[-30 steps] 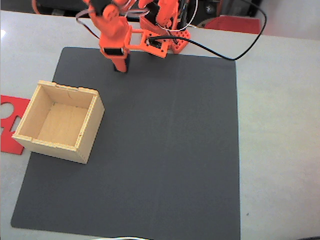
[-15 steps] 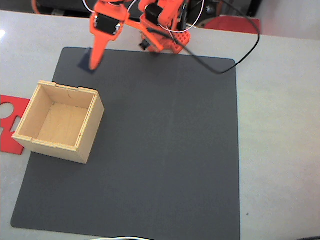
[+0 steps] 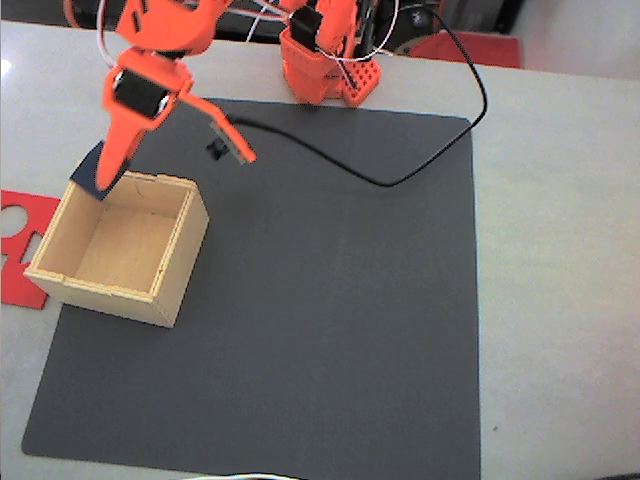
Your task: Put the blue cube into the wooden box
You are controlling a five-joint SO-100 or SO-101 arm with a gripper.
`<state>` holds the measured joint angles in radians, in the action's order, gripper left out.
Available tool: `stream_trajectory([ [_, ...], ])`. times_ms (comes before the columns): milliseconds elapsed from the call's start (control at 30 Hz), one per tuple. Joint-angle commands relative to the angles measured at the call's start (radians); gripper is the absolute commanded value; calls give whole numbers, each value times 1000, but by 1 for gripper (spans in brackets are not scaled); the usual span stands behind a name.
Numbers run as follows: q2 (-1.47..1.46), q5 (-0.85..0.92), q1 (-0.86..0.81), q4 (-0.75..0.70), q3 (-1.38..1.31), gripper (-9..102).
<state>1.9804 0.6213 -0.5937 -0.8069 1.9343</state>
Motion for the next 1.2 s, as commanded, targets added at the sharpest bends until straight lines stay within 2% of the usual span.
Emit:
stream_trajectory([
  [0, -114, -21, -14, 6, -149, 0],
  [133, -268, -37, -32, -21, -264, 0],
  [567, -408, -78, 5, -66, -259, 1],
  [1000, -551, -92, 14, -31, -259, 11],
  [1167, -563, -89, 20, -29, -265, 19],
])
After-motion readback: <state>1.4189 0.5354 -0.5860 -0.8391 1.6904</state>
